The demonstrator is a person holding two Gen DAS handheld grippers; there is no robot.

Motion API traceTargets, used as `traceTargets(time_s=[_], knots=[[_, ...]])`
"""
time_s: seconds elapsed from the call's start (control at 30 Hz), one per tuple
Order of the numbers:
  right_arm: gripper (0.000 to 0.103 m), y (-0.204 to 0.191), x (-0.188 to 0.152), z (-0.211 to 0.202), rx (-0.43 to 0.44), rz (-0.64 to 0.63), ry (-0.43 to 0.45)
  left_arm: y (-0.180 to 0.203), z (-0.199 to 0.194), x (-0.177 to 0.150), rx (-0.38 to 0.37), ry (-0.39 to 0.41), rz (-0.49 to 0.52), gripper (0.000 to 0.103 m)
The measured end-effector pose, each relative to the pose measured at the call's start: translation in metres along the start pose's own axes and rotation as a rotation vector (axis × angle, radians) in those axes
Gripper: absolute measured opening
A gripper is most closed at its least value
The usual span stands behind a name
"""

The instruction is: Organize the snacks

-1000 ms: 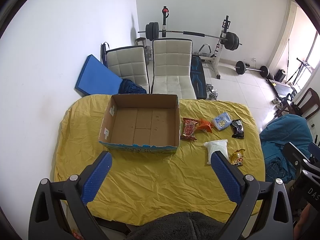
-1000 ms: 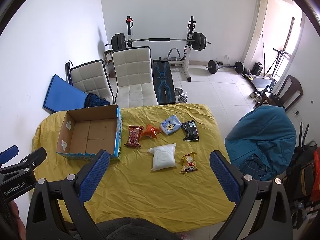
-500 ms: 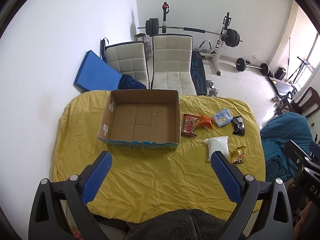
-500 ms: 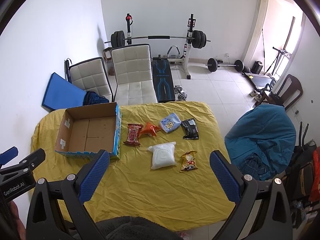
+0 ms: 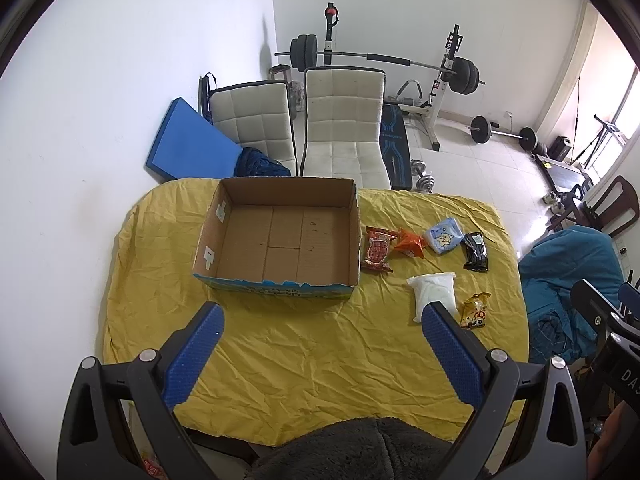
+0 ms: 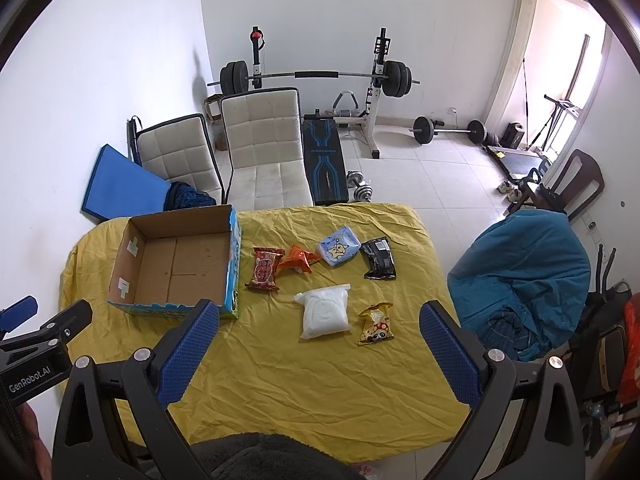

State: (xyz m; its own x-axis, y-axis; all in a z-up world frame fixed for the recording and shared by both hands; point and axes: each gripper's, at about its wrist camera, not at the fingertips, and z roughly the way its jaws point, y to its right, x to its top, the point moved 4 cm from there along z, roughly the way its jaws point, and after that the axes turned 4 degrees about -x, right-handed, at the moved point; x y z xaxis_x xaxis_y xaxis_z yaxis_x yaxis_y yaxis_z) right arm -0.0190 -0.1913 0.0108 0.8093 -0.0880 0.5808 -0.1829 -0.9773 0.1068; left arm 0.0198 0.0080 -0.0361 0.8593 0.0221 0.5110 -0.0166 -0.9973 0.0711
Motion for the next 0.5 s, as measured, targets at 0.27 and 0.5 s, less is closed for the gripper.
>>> traceTargets(time_s=[0.27,0.5], knots=[[0.102,0.0009,0.0014,0.0004,-0.003,0.002,0.001,-0.0023,-0.0012,0.0023,-0.007,0.003,-0.008,0.101],[0.102,-0.0005,0.0014,-0.0003,-0.004,0.004,0.002,-0.0034,-0.0017,0.003,-0.005,0.0,-0.008,0.101]])
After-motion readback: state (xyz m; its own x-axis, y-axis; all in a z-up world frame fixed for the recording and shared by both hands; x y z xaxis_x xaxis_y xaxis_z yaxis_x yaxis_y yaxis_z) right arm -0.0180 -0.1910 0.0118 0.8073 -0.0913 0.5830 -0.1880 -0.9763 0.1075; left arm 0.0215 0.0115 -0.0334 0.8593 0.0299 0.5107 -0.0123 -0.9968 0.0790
